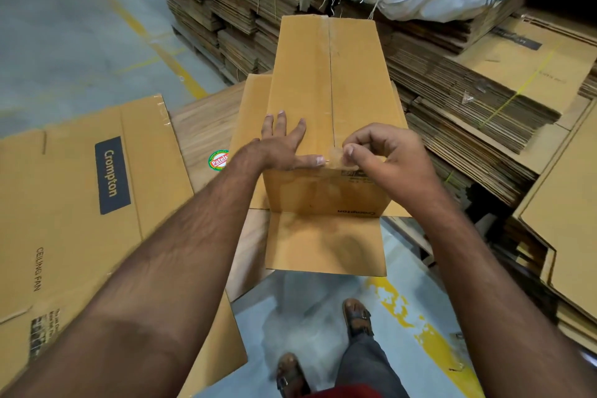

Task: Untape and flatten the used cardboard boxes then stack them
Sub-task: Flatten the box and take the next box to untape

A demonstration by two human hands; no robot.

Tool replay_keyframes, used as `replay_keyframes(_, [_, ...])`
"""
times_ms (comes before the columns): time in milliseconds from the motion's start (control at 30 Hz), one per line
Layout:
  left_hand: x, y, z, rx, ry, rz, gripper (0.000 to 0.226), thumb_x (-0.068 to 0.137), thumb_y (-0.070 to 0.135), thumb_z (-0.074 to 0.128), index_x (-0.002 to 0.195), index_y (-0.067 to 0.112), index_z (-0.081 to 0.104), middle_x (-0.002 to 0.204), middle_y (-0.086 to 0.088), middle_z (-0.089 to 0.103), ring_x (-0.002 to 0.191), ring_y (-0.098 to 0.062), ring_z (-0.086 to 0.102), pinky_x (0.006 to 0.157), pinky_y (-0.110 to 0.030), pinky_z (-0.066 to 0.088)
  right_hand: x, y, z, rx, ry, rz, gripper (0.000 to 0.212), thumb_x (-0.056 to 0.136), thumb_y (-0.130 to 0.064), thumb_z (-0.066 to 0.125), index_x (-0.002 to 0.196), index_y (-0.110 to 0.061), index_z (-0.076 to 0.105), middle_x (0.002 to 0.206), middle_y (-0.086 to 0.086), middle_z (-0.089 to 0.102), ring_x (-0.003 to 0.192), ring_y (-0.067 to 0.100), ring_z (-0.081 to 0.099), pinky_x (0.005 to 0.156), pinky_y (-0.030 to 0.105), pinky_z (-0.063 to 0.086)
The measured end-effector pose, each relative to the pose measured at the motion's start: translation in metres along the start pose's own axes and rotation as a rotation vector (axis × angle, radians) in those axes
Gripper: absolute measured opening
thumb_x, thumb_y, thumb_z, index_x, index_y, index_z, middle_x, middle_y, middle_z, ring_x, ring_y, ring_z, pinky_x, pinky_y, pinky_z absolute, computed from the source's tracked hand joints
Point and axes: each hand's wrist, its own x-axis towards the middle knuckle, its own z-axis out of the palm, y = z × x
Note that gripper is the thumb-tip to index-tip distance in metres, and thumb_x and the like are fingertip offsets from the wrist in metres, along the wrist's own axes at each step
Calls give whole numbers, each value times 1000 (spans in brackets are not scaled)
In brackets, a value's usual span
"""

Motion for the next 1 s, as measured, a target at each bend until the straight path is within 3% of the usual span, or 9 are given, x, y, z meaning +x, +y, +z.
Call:
replay_keyframes(67, [2,8,4,27,36,-27,106,74,87,40,154,38,-9,158,-5,-32,145,-29,-28,115,-63,6,1,0,2,51,-58,64,8,93,-6,63,88,-8,69,68,7,70,63,19,66,59,30,50])
replay_keyframes(267, [8,9,27,215,274,-43,119,62,91,47,154,35,-2,163,-7,-13,149,-33,-9,111,-65,20,3,-2,-1,-41,-178,51,13,95,-3,59,92,-2,72,64,-7,66,59,-3,63,57,14,44])
replay_keyframes(367, [10,7,30,203,308,-31,120,61,91,50,154,35,-1,163,-6,-10,149,-32,-7,111,-64,22,-1,-1,-9,-106,74,-102,14,95,-4,57,94,-2,71,78,-3,72,74,2,70,68,27,53])
replay_keyframes(467, [9,6,34,201,347,-24,126,55,98,45,154,34,1,163,-7,-7,149,-33,-5,110,-63,24,3,-8,-24,-38,352,-160,17,98,-9,51,98,-3,67,76,2,69,72,13,71,67,28,52])
replay_keyframes(567, [8,6,40,221,430,-16,129,50,102,39,154,33,6,163,-8,0,149,-32,1,108,-60,30,14,-8,-37,-24,420,-148,19,99,-11,49,101,-3,66,73,6,68,71,14,69,67,31,53])
replay_keyframes(733, [7,-1,53,297,613,39,118,57,94,47,150,28,22,160,-8,18,147,-27,16,103,-52,41,22,30,-15,-186,219,27,16,95,-17,55,97,-13,70,81,-3,71,79,12,68,73,38,56])
replay_keyframes(833, [8,0,52,307,593,44,117,59,92,48,152,27,21,160,-8,17,147,-27,16,104,-52,40,21,52,6,-322,52,55,16,93,-15,60,103,-12,72,97,1,72,94,16,65,85,34,51])
replay_keyframes(900, [7,-2,47,311,547,77,118,60,90,49,153,27,16,161,-9,14,148,-29,13,105,-53,38,23,61,15,-442,-90,49,29,90,-27,63,117,-16,68,113,4,67,109,21,59,96,37,46])
replay_keyframes(1000, [5,-10,41,283,470,139,115,62,89,48,155,32,9,162,-11,8,148,-30,7,107,-56,33,31,63,20,-686,-315,74,53,86,-50,65,136,-33,54,141,4,48,135,24,36,110,49,32])
